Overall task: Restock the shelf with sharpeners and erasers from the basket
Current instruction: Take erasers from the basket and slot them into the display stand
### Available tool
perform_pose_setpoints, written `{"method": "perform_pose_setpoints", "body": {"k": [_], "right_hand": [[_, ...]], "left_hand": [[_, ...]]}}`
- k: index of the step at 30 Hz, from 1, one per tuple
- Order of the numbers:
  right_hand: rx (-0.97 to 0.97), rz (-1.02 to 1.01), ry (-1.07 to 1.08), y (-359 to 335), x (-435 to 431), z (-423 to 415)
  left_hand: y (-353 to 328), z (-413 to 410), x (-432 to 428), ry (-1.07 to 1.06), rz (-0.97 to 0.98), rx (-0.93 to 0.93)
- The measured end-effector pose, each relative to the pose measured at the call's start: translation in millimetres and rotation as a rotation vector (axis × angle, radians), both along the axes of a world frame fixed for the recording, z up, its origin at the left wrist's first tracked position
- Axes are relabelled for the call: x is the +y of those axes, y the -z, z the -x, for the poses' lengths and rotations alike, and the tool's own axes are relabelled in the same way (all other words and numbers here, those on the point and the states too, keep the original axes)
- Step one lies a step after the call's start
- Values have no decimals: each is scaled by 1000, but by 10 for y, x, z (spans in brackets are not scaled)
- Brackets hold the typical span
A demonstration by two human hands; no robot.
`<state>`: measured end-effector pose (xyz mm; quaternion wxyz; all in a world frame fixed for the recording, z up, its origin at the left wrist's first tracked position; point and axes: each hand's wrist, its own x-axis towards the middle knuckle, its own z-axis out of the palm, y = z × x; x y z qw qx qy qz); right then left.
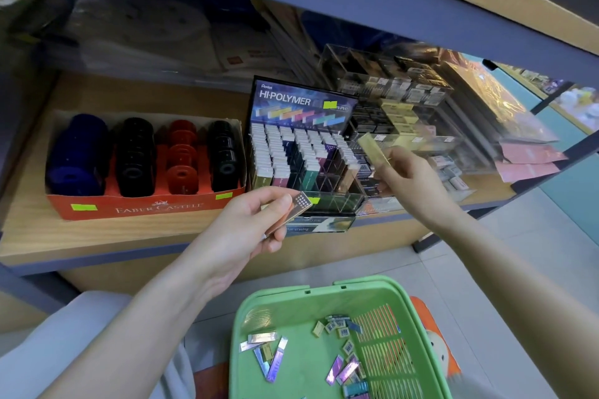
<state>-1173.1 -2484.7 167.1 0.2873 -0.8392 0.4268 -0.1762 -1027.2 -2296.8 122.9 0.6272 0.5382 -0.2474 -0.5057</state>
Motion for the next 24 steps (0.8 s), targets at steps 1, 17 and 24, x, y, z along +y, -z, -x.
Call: {"method": "perform_pose_setpoints", "body": {"k": [1,17,24], "right_hand": [[43,67,-21,7,-33,31],[232,440,-306,-40,-146,-83],[282,568,-282,115,-85,-157]], "left_hand": [[-1,3,-8,0,-2,2],[-39,70,-105,-23,-26,167],[-6,66,-88,49,35,100]]}}
